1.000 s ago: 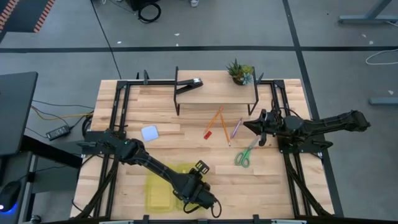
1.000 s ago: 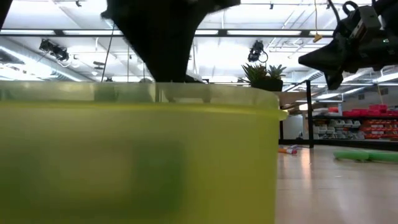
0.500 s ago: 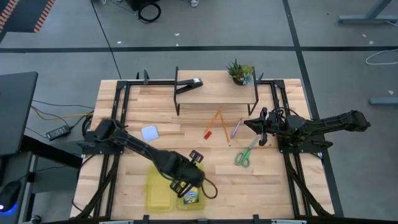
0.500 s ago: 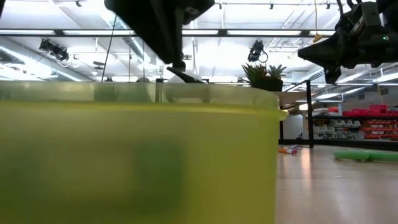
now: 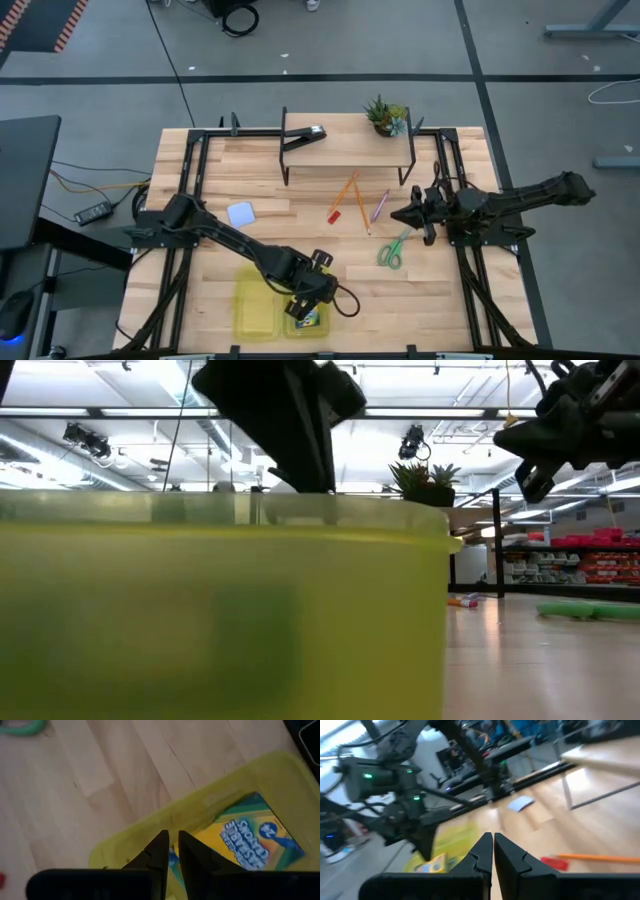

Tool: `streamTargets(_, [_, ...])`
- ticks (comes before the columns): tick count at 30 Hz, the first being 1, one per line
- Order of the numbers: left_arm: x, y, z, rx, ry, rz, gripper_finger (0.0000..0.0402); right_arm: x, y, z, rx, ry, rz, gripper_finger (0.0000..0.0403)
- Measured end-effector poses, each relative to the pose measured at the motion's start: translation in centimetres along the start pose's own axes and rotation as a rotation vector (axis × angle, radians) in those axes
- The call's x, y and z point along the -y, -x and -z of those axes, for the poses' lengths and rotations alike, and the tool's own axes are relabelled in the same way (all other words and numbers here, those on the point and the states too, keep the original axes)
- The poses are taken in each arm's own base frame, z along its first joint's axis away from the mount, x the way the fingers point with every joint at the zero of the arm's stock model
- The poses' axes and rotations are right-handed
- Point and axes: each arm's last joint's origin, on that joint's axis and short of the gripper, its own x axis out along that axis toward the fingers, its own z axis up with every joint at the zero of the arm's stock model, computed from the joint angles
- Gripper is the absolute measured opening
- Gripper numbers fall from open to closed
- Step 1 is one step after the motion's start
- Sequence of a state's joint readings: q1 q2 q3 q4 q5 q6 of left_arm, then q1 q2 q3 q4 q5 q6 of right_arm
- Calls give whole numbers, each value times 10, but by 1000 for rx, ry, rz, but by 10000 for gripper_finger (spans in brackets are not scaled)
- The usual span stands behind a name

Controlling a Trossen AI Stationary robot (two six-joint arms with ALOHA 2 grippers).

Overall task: Pack school essentials
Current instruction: Put the yellow crayon box into the yellow supply box

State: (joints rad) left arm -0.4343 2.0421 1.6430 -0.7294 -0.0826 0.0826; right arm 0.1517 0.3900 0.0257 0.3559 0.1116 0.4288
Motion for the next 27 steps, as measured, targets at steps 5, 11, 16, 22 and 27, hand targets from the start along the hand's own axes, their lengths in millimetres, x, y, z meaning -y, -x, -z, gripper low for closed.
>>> streamTargets(5, [-8, -9, 1, -7, -41, -8, 72, -10, -5, 5, -5, -18, -17, 23])
streamTargets(11, [-20, -21, 9, -77, 17, -18, 78, -15, -13, 11, 4, 2, 16, 23])
streamTargets(16, [-21, -20, 18, -170, 7, -1, 67, -16, -19, 19, -45, -6, 25, 23])
streamTargets(22, [-17, -27, 10, -83, 13, 32, 55, -15, -25, 23, -45, -7, 35, 23])
streamTargets(27, [-14, -36, 2, -4, 19, 26, 60, -26, -35, 18, -69, -33, -31, 23])
